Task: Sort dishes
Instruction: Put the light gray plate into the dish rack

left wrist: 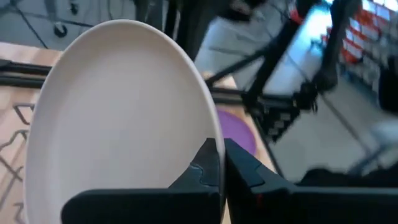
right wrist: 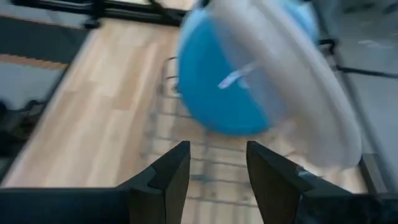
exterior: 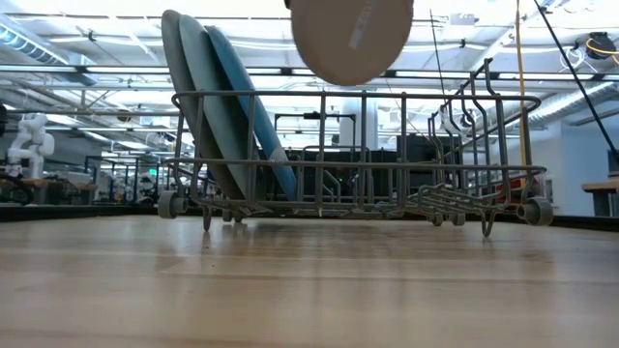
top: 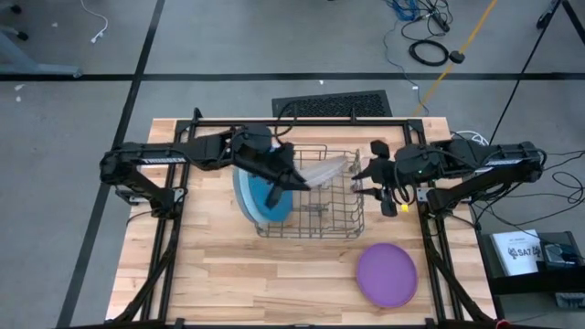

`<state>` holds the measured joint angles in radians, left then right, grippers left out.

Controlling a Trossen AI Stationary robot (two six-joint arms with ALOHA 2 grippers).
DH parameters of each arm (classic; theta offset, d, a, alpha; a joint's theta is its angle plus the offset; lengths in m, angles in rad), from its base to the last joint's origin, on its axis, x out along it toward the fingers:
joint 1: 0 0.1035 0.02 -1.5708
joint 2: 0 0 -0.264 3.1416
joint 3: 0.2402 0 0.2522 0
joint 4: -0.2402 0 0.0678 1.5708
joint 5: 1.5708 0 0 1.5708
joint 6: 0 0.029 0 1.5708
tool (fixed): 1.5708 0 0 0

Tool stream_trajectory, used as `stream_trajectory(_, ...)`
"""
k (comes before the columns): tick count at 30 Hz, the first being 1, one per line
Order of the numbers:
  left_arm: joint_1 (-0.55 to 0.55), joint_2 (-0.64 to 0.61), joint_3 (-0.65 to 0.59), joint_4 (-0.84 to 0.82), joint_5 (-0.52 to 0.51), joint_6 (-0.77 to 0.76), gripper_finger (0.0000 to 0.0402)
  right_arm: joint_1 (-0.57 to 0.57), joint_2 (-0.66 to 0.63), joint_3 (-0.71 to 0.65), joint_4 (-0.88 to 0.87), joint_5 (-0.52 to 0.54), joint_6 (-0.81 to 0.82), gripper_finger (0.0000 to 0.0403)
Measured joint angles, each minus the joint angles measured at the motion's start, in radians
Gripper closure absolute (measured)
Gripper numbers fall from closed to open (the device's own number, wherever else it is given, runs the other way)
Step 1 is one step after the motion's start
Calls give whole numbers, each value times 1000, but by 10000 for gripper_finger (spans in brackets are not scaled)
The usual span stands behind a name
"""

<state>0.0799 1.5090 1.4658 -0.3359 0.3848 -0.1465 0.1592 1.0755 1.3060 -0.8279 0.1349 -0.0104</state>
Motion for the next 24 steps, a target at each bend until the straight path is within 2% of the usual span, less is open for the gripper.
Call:
stream_trajectory(8, -39, 96, 0, 148, -122, -231, 400, 122, -36, 0, 61, 332, -26, 250)
stream_trajectory(11, -43, 104, -1, 174, -206, -264, 400, 177, -42, 0, 62, 403, -15, 250)
stream_trajectory(16, -63, 99, -1, 274, -272, -293, 401, 272, -42, -14, 89, 512, -14, 250)
stream_trajectory(20, -93, 94, -1, 279, -390, -294, 401, 332, -41, -50, 118, 581, -20, 250)
stream_trajectory(24, -130, 93, -47, 362, -456, -327, 401, 386, -42, -84, 134, 663, 2, 250)
